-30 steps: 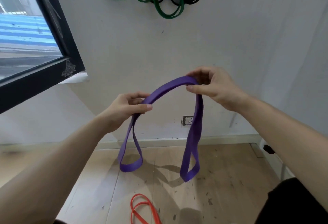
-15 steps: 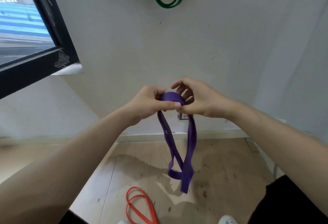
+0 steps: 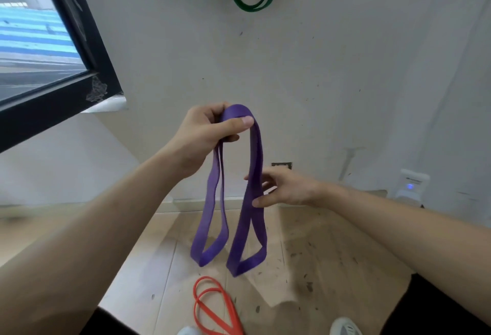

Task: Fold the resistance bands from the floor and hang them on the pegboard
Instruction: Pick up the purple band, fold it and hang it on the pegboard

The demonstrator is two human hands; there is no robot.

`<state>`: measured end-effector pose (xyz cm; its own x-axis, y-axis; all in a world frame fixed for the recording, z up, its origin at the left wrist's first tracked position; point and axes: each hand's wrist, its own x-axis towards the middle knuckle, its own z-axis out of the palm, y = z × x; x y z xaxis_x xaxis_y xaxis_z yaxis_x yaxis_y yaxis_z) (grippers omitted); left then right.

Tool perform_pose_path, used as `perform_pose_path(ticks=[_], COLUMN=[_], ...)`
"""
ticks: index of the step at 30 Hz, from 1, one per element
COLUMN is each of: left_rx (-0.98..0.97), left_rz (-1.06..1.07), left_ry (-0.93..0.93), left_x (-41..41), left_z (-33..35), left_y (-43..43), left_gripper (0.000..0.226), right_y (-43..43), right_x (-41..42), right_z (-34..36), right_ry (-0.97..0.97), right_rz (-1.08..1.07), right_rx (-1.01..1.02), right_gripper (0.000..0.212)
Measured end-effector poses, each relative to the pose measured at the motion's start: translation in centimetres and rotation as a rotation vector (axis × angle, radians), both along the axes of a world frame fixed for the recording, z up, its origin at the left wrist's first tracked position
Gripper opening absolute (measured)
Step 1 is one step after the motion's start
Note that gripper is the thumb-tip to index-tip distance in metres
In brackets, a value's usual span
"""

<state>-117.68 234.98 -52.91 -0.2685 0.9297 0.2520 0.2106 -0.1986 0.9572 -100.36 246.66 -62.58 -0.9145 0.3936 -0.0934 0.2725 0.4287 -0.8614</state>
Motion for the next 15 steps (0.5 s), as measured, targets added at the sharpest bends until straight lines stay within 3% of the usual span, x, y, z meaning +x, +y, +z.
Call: perform_pose_path(ticks=[3, 8, 12, 15], left_rx=[0.029, 0.067, 0.087, 0.092], left_rz=[0.016, 0.052, 0.099, 0.156], left_ry=[-0.025, -0.089, -0.127, -0.146], left_x=[-0.5, -1.4, -2.0, -3.0], left_z=[0.3, 0.4, 0.5, 0.4], left_y=[-0.4, -0.9, -1.3, -1.6], left_gripper=[0.017, 0.023, 0.022, 0.018], right_y=[-0.6, -1.3, -1.4, -0.9], right_x=[-1.1, -3.0, -3.8, -3.5], right_z=[-0.3, 0.0, -0.1, 0.2], right_ry=[0.034, 0.079, 0.063, 0.029], right_rz=[-0.024, -0.087, -0.135, -0.176], right_rx=[0.007, -0.071, -0.034, -0.025], right_gripper=[0.032, 0.047, 0.025, 0.025])
